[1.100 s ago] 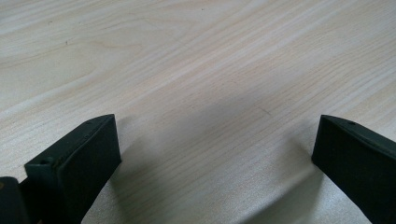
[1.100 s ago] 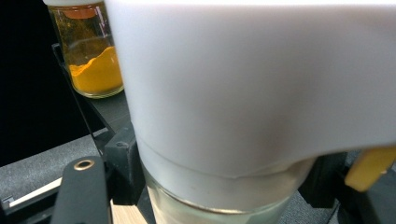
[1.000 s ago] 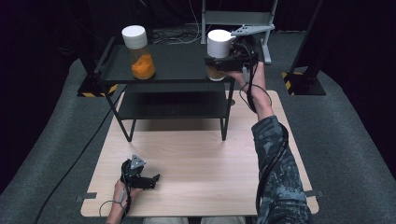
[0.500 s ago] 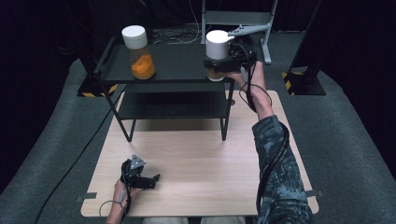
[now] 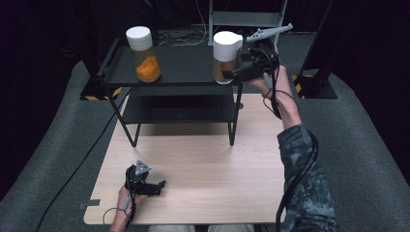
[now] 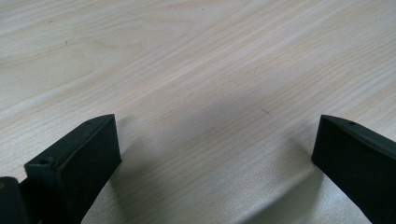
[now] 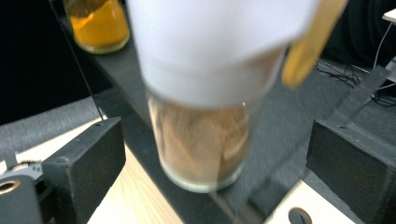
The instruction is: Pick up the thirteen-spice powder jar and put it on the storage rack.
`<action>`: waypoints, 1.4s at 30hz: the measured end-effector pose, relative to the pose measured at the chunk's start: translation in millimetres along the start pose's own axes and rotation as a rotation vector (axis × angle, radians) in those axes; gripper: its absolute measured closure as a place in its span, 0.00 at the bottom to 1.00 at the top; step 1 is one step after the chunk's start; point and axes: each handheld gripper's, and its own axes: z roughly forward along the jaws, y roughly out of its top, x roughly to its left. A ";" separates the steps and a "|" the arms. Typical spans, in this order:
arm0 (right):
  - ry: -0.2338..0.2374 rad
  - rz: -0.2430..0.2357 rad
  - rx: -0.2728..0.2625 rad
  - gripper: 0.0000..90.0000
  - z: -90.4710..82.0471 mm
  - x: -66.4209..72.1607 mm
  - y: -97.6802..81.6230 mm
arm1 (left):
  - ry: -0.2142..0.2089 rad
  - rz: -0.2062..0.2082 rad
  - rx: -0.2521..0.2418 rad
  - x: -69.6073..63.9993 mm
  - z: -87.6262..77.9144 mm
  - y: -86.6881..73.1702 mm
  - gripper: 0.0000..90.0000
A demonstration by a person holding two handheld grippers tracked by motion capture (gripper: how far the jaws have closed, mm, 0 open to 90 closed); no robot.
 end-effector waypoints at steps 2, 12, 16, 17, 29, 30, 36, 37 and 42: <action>-0.008 -0.011 0.014 0.04 -4.9 2.1 -3.2 | 0.000 0.000 0.000 0.0 0.0 0.1 0.01; -0.028 -0.043 0.061 0.03 -16.7 13.8 -41.7 | 0.000 0.001 0.000 0.1 0.0 0.1 0.01; -0.027 -0.045 0.082 0.03 -13.9 20.0 -64.6 | 0.000 0.001 0.000 0.0 0.0 0.0 0.01; -0.025 -0.044 0.087 0.03 -12.7 21.9 -71.1 | 0.000 0.001 0.000 0.0 0.0 0.0 0.01; 0.027 0.013 0.206 0.03 25.7 43.8 -161.2 | 0.000 0.001 0.000 0.1 0.0 0.0 0.01; 0.030 0.024 0.212 0.03 29.5 46.1 -170.3 | 0.000 0.001 0.000 0.1 0.0 0.0 0.01; 0.051 0.098 0.277 0.03 54.9 59.5 -225.7 | 0.000 0.001 0.000 0.1 0.0 0.0 0.01; 0.058 0.118 0.283 0.03 58.7 60.3 -235.8 | 0.000 0.001 0.000 0.1 0.0 -0.1 0.01; 0.037 0.169 0.307 0.03 72.6 67.5 -276.0 | 0.000 0.001 0.000 0.0 0.0 -0.1 0.01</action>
